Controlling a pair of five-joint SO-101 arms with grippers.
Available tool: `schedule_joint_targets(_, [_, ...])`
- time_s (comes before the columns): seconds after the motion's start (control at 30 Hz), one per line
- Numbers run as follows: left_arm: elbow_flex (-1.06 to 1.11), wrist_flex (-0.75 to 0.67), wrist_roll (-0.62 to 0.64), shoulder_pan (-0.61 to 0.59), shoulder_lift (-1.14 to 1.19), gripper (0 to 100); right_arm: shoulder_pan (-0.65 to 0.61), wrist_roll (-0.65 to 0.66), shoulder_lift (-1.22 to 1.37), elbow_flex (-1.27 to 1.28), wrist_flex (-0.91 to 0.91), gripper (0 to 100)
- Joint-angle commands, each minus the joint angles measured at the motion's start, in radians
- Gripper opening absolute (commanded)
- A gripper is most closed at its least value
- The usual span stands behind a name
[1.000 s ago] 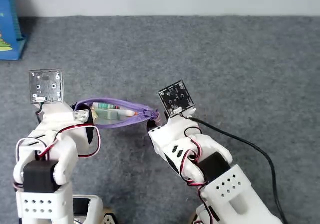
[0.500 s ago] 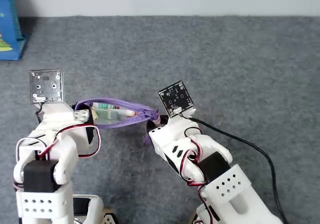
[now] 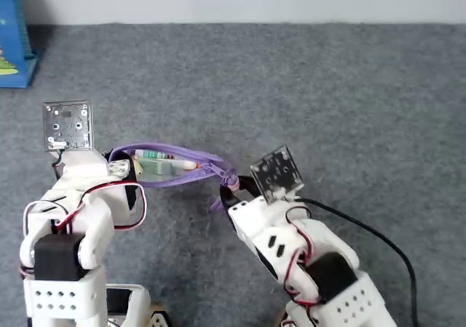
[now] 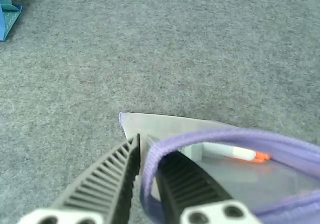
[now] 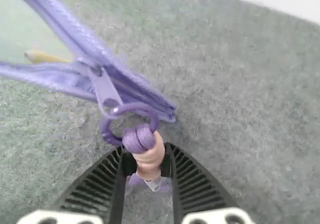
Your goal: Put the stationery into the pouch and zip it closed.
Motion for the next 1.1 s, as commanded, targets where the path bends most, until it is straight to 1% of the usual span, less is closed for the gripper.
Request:
schedule_joint_targets(0.0, [-0.012,-0.071,-0.002,-0.003,0.009,1,0.008,0.025,-0.084,-0.012,0.054,0.8])
schedule_joint_targets(0.07, [-0.013,-0.112,-0.023,0.003,0.011,1,0.008,0.025,-0.119,-0.012,0.084,0.7])
schedule_joint_targets(0.13, [-0.013,-0.144,-0.038,0.005,0.012,4,0.007,0.026,-0.151,-0.012,0.108,0.7])
schedule_joint_targets(0.2, [-0.013,-0.176,-0.037,0.014,0.012,10,0.005,0.049,-0.18,-0.012,0.128,0.7])
schedule_joint_targets(0.3, [-0.015,-0.209,-0.035,0.086,0.014,18,-0.039,0.1,-0.217,-0.011,0.162,0.7])
schedule_joint_targets(0.47, [-0.01,-0.285,-0.035,0.261,0.035,19,-0.09,0.109,-0.272,-0.008,0.188,0.7])
schedule_joint_targets(0.57, [-0.018,-0.345,-0.035,0.35,0.13,19,-0.09,0.11,-0.297,-0.006,0.193,0.7])
schedule_joint_targets(0.73, [-0.033,-0.46,-0.041,0.453,0.35,19,-0.087,0.11,-0.305,-0.006,0.203,0.7])
schedule_joint_targets(0.8, [-0.07,-0.466,-0.041,0.491,0.422,19,-0.085,0.11,-0.302,-0.005,0.203,0.7])
schedule_joint_targets(0.9, [-0.145,-0.425,-0.043,0.523,0.477,19,-0.085,0.11,-0.302,-0.005,0.205,0.7])
schedule_joint_targets(1.07, [-0.232,-0.311,-0.043,0.514,0.419,19,-0.084,0.11,-0.305,0.006,0.2,0.7])
